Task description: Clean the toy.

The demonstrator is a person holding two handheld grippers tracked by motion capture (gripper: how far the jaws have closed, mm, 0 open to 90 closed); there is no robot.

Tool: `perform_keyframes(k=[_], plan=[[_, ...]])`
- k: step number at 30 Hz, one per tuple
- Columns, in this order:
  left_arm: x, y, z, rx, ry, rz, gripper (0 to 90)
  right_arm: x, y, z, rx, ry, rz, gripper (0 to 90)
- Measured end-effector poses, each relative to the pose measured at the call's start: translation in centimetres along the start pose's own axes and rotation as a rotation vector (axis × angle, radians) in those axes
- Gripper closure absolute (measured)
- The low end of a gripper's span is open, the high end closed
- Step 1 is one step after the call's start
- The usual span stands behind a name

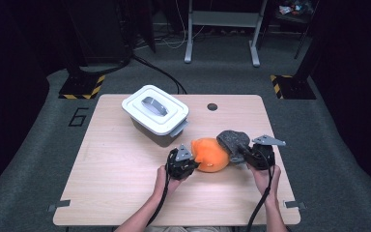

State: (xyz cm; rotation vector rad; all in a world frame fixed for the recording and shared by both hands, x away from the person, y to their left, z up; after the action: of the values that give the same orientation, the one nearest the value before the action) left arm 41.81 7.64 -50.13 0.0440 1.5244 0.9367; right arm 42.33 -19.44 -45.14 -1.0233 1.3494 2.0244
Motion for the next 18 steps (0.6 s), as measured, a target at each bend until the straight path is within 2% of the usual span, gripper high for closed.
perform_keyframes(k=[2, 5, 8, 11, 13, 16, 18], plan=[[-0.1, 0.0, 0.0, -0.003, -0.002, -0.005, 83.2, -0.8, 1.0, 1.5, -0.029, 0.03, -0.02, 78.8], [-0.1, 0.0, 0.0, 0.007, 0.001, -0.004, 83.2, -1.3, 1.3, 3.5, -0.076, 0.067, -0.028, 78.8], [-0.7, 0.0, 0.3, 0.017, -0.012, -0.009, 83.3, -1.5, 0.2, 5.5, -0.11, 0.107, 0.001, 78.8], [-1.1, 0.0, 0.3, 0.013, -0.024, 0.0, 83.4, -1.4, -1.5, 7.1, -0.115, 0.159, 0.061, 78.7], [-0.8, 0.0, 0.0, 0.007, -0.028, 0.008, 83.5, -1.0, -2.8, 7.6, -0.104, 0.191, 0.09, 78.7], [-0.4, -0.1, 0.1, 0.007, -0.016, 0.009, 83.7, -0.4, -3.6, 7.4, -0.119, 0.158, 0.093, 78.8], [-0.4, -0.1, 0.1, 0.01, -0.015, 0.015, 83.7, -0.3, -3.6, 7.3, -0.119, 0.156, 0.084, 78.8]])
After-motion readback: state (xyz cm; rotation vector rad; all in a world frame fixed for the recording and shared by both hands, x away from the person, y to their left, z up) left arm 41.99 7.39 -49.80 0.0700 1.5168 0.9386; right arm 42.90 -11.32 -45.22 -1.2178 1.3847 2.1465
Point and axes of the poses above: each handheld gripper's, and its own axes: y roughly backward along the jaws, x roughly out of its underside, z roughly to its left, the point moved 2 cm from there along -y, roughly forward along the jaws, and after that the axes turned 12 degrees about -y, right-handed, at the moved point
